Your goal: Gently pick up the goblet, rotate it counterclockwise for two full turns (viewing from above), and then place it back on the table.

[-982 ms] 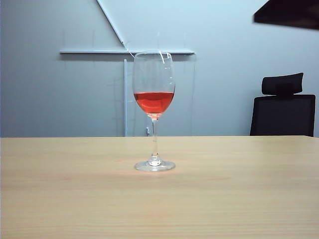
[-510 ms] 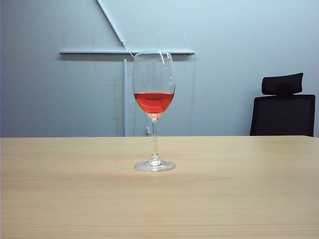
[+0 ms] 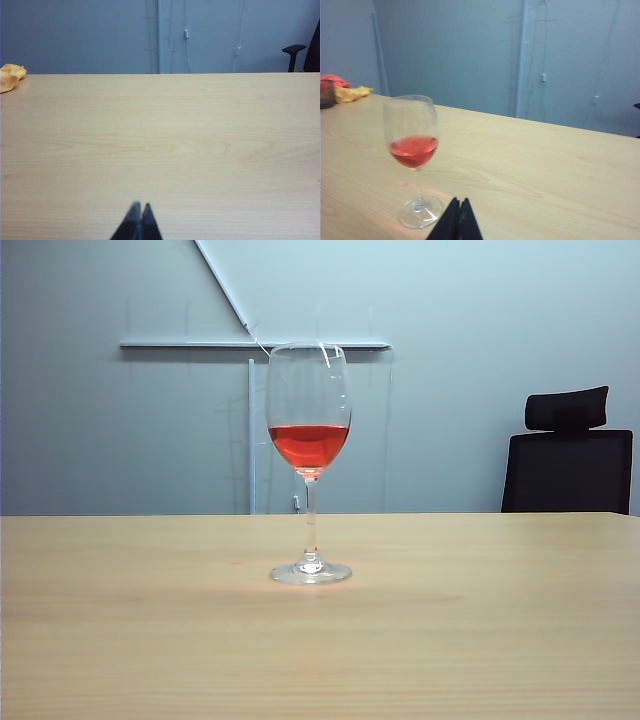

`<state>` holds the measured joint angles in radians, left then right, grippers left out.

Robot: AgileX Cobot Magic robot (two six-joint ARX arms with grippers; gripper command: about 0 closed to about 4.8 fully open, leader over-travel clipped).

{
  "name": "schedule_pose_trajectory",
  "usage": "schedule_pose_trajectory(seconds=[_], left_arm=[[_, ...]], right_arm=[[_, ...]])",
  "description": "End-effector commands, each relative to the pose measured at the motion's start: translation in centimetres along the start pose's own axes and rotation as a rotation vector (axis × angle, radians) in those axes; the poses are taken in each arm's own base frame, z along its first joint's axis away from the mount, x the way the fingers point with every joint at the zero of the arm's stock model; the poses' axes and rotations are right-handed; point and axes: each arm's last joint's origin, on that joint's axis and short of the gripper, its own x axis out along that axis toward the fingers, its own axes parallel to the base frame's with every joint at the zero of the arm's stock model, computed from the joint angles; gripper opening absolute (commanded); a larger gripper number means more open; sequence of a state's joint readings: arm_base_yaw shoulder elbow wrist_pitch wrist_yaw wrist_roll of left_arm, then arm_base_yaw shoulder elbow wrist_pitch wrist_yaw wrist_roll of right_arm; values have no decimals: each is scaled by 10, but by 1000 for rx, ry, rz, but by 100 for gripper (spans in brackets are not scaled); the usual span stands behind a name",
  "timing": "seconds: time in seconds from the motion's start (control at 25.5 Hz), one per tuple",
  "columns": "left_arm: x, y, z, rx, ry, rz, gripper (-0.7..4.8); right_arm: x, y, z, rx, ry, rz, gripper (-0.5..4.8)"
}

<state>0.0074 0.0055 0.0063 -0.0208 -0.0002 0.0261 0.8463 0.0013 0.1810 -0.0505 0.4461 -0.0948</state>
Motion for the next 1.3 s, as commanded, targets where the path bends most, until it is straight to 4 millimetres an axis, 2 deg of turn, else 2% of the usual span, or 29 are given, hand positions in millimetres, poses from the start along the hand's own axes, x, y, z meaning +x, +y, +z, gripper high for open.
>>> schedule_pose_trajectory(seconds=[0.04,0.2,0.27,0.47,0.98,1.3], left_arm=[[0,0,1,0,-9,-4,-5],[0,0,1,0,-8,-4,-5],[0,0,2,0,-9,-4,-5],[0,0,1,0,-9,-5,-5],[0,0,2,0,-9,-4,-5],[0,0,2,0,-9,-4,-5]], right_arm=[[0,-2,3,-63,-21,-28,-5],[4,-10,-5,-104,29,-19,-6],[10,-21,-21,-81,8,-46,-6],[13,-37,-42,-5,-46,-62,-6],[8,-57,-43,-5,-35,-281,-6],[7,-60,-43,-6,-38,-357,-6]])
